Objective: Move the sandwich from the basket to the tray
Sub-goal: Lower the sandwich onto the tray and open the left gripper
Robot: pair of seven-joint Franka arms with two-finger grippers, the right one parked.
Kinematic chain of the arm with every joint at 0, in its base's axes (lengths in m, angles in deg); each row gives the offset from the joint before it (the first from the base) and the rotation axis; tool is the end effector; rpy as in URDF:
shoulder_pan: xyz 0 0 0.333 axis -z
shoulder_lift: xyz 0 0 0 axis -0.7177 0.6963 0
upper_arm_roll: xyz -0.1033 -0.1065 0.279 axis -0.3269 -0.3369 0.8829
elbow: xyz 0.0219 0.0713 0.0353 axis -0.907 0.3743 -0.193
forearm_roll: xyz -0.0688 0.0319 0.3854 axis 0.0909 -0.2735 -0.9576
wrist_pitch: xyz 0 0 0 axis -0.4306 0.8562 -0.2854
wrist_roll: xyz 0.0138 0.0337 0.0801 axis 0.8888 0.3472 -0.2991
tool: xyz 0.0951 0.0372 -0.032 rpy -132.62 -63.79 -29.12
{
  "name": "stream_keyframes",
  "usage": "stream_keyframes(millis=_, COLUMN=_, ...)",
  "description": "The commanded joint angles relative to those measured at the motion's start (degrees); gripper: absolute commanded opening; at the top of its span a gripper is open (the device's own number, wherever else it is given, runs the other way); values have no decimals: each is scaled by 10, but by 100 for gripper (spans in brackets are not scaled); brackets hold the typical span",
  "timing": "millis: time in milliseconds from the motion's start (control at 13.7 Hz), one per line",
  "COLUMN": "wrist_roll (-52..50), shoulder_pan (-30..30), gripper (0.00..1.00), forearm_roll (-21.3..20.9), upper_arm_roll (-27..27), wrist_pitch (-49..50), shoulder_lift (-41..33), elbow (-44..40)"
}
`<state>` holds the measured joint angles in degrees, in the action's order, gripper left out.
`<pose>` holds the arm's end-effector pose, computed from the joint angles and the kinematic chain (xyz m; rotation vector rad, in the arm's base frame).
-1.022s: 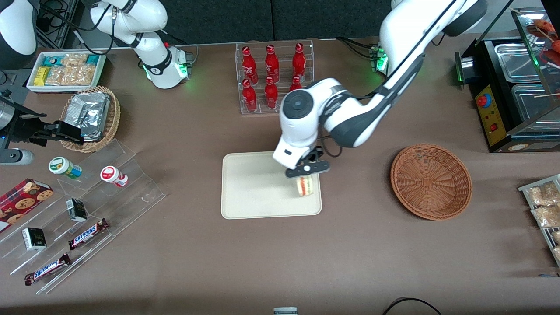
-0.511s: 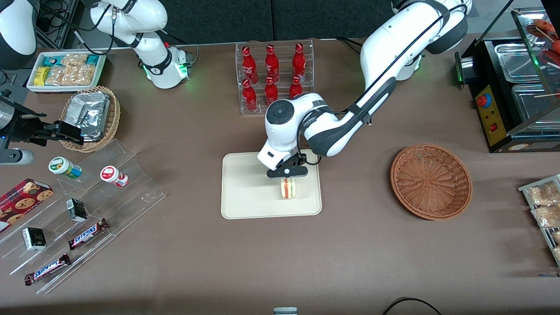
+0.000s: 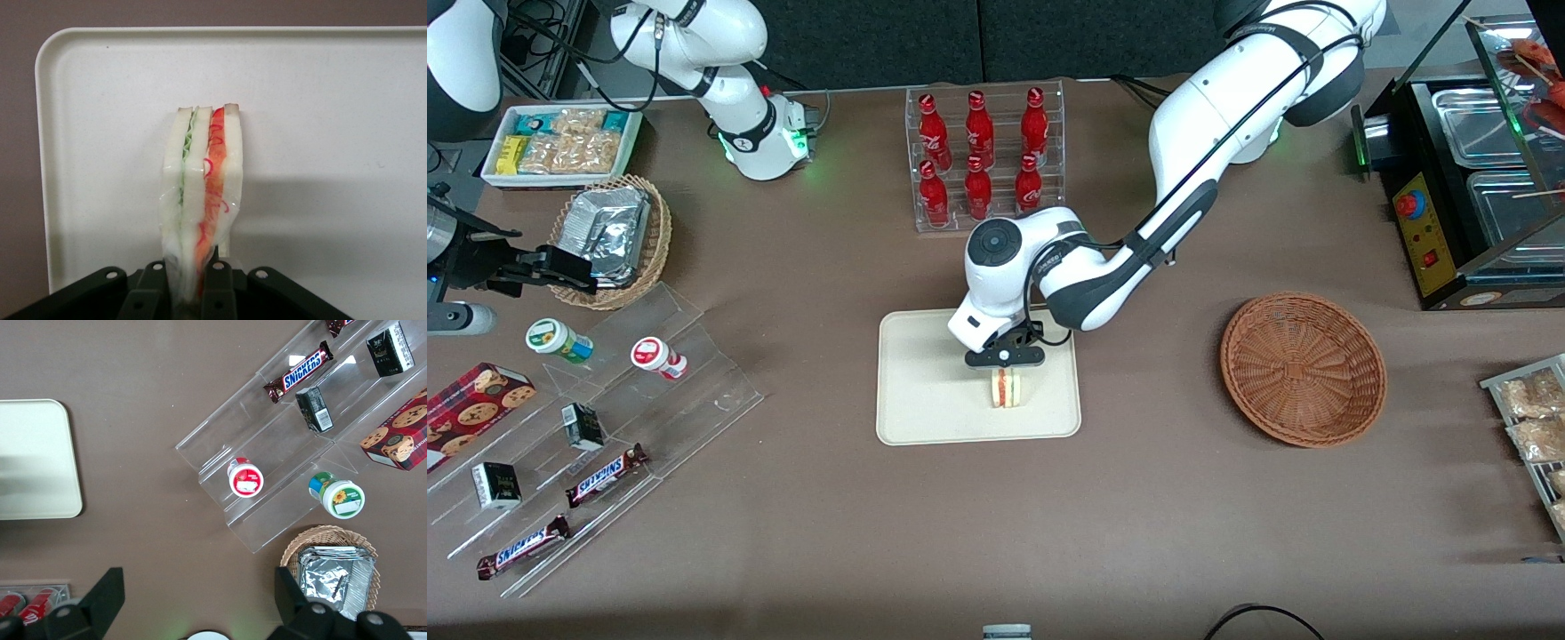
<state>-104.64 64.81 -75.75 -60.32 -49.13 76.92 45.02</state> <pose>0.5008 -0.5184 0.2411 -3.1332 -0.0681 -0.1021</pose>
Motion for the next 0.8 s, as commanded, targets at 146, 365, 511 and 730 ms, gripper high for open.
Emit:
stream_keyframes(millis=146, wrist_roll=-13, shoulder_pan=12, gripper=86, forearm_roll=-11, upper_arm_roll=5, wrist_pitch=5, shoulder_lift=7, elbow=-22)
stream_keyframes(millis=365, wrist_roll=-16, shoulder_pan=8, gripper=99, forearm_roll=-5, upper_arm_roll=4, wrist_pitch=28, shoulder_lift=-9, elbow=-26)
stream_keyframes(millis=511, wrist_roll=-18, shoulder_pan=5, gripper=99, forearm_roll=2, upper_arm_roll=-1, wrist_pitch=76, shoulder_lift=-35, elbow=-42)
stream_keyframes(millis=730, wrist_roll=-32, shoulder_pan=3, gripper=99, forearm_roll=56, upper_arm_roll=2, wrist_pitch=136, shoulder_lift=-88, elbow=-67)
